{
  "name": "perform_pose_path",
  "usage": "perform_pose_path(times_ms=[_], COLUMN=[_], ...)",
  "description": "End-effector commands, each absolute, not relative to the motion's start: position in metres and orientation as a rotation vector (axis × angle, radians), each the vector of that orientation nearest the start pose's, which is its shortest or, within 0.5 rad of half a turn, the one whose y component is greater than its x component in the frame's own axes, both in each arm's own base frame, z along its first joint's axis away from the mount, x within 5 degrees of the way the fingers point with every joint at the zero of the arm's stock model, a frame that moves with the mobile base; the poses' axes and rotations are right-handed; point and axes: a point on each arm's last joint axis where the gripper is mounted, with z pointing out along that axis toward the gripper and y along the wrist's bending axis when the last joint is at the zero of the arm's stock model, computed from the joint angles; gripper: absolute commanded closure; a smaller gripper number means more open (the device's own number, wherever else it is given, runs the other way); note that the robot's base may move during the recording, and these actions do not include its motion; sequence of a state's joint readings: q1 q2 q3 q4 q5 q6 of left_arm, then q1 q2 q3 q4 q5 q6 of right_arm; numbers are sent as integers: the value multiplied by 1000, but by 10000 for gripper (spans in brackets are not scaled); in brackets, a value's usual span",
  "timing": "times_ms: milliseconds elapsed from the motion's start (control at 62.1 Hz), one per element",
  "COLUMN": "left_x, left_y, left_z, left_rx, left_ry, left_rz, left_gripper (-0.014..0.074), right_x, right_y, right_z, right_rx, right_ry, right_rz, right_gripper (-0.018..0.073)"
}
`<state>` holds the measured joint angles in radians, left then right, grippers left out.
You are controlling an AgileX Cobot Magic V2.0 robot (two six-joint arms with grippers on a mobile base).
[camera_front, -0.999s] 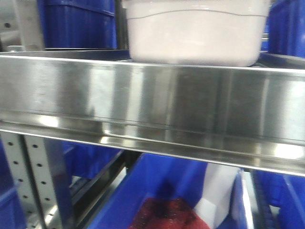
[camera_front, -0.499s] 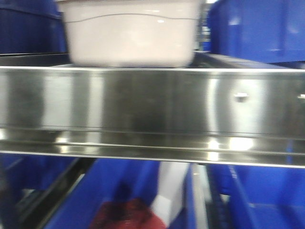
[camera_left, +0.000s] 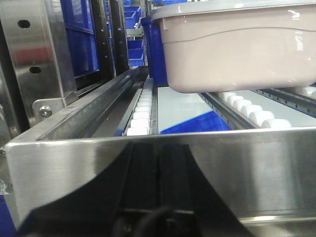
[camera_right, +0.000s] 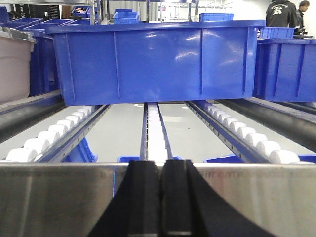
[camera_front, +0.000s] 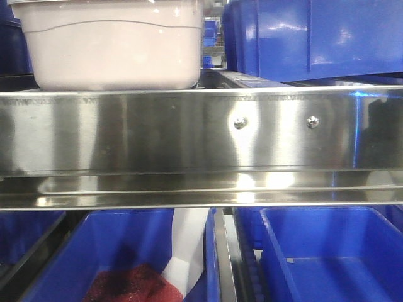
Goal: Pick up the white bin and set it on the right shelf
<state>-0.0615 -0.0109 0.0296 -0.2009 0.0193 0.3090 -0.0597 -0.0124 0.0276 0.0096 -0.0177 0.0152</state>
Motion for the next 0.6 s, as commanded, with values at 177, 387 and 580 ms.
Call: perform_pose_path(times_ms=[177,387,580], left_x=[56,56,56], left_y=[-2,-2,-2], left_z=[208,208,208], left_rx=[105,105,105], left_ry=[1427,1427,1427], left_rz=[38,38,38], left_gripper=[713,713,713], right_x=[54,54,54], right_y=[-4,-4,-4], right_z=[215,215,215], right_rx=[62,62,62], right_ry=[1381,1381,1381], right_rz=[-39,-39,-39], right_gripper=[482,482,482])
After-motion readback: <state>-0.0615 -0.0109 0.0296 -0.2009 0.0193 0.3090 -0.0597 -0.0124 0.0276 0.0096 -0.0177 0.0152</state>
